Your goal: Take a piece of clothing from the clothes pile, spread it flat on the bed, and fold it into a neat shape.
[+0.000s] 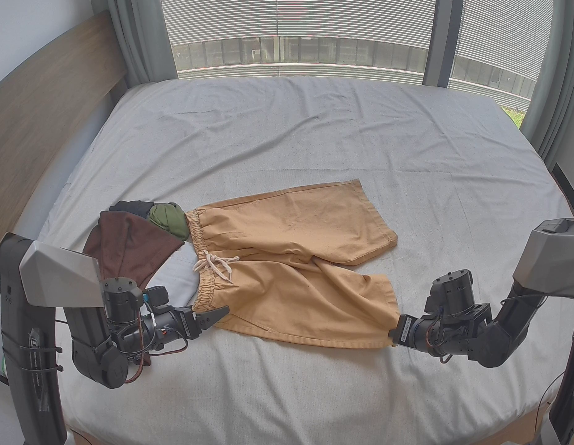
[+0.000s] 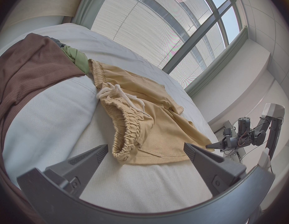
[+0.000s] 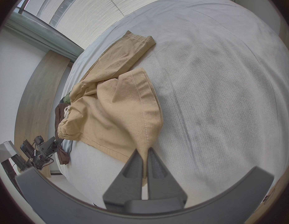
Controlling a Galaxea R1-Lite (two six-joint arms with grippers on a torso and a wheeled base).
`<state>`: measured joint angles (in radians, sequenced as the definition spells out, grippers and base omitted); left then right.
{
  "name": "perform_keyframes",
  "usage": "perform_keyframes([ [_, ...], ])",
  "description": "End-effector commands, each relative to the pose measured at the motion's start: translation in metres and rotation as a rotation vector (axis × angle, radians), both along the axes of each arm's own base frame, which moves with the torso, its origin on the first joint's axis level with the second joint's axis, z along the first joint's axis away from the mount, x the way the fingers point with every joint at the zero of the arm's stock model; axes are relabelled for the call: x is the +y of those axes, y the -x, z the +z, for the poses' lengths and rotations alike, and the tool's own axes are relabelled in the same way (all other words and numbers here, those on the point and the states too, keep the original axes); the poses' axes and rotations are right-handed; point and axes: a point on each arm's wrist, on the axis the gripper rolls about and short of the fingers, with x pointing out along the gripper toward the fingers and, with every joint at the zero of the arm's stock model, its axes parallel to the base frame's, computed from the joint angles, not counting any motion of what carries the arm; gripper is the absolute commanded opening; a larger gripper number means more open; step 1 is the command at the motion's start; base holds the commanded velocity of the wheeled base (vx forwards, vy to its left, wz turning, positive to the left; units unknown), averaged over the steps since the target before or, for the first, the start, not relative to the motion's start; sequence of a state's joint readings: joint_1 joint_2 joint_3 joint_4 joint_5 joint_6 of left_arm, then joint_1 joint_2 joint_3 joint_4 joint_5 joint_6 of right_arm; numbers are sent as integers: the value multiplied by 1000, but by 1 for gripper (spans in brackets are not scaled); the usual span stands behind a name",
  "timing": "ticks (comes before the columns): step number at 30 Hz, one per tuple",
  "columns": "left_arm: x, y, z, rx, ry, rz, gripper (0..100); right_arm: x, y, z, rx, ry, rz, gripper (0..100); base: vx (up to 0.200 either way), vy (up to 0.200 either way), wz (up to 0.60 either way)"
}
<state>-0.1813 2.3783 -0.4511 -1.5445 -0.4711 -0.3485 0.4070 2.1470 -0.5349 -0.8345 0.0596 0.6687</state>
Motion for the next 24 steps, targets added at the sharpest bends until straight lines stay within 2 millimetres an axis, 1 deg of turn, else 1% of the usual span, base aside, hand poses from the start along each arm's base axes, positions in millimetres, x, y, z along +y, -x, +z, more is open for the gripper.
perform_keyframes([
  [1,0,-3,-1,-7,0,2,100,0,0,0,0,0,1,0,0,0,0],
  [6,-1,-3,-2,-4,-2,1,100,1,0,-1,2,0,3,0,0,0,0],
  [7,0,-3,-3,-1,-3,3,0,0,0,-1,2,0,1,0,0,0,0],
  [17,-1,-6,-11,9,-9,4,0,-4,2,2,0,4,-4,0,0,0,0],
  [19,1,-7,-9,0,-10,11,0,-8,5,7,-11,9,9,0,0,0,0],
  [24,7,-1,1,-1,-13,45,0,-24,6,11,-27,46,28,0,0,0,0],
])
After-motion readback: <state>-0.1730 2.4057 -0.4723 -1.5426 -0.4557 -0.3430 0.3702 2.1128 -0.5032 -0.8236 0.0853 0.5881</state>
